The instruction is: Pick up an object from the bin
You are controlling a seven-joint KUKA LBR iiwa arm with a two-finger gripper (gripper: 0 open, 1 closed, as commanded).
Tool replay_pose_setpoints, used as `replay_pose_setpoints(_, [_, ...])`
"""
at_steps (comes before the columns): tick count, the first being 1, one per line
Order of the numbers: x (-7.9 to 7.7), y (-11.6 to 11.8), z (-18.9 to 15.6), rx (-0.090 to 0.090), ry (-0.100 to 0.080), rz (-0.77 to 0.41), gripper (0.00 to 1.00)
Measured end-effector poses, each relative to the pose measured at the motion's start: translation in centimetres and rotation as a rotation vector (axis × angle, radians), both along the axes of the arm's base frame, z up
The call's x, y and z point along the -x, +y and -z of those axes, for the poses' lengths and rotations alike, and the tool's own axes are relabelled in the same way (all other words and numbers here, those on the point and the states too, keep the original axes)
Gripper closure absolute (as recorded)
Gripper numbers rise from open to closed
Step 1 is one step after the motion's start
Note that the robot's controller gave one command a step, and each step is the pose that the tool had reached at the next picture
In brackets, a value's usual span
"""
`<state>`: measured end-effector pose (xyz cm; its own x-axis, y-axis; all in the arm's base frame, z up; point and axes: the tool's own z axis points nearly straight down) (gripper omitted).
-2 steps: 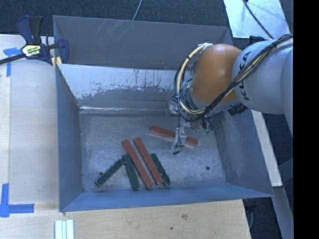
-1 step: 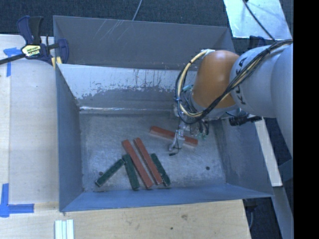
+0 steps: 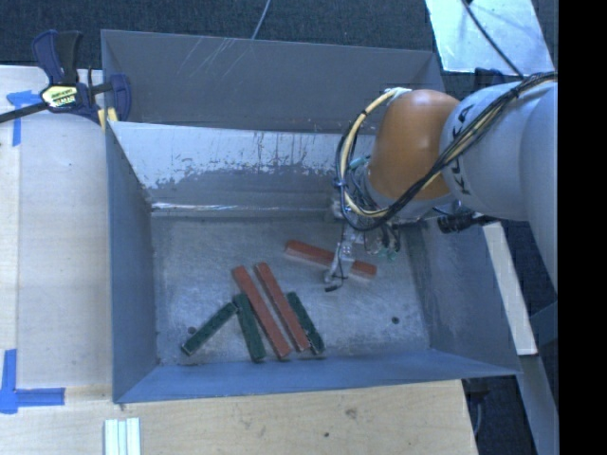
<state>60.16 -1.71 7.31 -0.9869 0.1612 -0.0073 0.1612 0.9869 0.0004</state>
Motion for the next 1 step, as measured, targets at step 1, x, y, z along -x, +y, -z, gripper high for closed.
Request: replay_pose_setpoints(1, [0.41, 0.12, 0.61, -0.001, 0.003, 0.019, 0.00])
